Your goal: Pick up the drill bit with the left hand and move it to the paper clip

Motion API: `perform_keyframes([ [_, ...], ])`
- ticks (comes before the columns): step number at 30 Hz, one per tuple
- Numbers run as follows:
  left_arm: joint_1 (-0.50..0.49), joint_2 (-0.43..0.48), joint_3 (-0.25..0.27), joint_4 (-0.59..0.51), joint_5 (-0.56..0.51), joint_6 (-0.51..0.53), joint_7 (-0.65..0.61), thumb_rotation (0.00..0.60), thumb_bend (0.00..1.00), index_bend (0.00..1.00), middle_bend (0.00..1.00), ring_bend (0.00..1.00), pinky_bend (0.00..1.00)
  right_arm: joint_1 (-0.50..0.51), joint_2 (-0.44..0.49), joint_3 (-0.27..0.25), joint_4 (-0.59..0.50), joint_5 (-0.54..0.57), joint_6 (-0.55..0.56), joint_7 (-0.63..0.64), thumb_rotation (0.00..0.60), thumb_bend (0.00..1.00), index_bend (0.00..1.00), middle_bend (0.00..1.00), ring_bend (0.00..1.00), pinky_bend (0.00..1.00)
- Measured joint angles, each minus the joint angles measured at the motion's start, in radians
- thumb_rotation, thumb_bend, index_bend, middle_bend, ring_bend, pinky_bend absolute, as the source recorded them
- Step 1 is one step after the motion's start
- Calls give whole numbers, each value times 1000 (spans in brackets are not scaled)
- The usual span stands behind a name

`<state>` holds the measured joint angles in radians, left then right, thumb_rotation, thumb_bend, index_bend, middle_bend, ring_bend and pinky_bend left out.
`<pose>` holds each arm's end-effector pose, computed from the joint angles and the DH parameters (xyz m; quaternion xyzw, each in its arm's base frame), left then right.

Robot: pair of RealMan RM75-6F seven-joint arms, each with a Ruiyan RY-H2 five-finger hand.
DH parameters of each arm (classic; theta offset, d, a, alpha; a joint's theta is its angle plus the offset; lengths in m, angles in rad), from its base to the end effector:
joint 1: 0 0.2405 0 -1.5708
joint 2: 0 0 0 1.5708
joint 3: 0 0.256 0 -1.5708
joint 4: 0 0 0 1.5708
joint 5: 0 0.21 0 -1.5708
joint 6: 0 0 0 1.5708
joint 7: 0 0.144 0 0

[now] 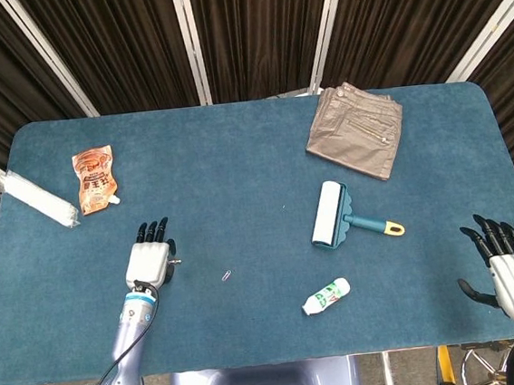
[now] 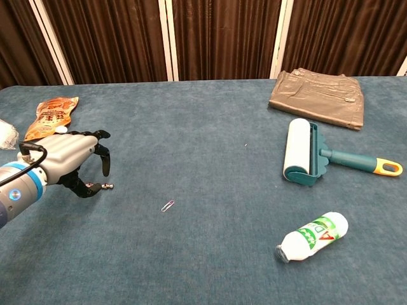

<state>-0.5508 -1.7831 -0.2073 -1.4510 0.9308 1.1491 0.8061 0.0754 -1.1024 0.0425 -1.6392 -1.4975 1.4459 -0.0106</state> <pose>-0.1818 0.2949 -0.0619 -0.7043 -0.3946 -0.2628 0.5284 -0.3116 -0.1760 0.1558 0.6007 -0.4044 0.3729 0.5801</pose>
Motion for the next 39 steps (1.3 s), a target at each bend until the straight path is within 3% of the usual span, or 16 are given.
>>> perform_keyframes([
  [15,-39,-45,8,63,-41,3,9,600,408,477,0,0,0,-1,2,1,-1,3,-2,8,600,157,142,0,0,0],
  [39,-57,-57,31,64,-56,12,-5,600,441,556,0,0,0,-2,6,1,-6,4,-3,16,600,158,143,0,0,0],
])
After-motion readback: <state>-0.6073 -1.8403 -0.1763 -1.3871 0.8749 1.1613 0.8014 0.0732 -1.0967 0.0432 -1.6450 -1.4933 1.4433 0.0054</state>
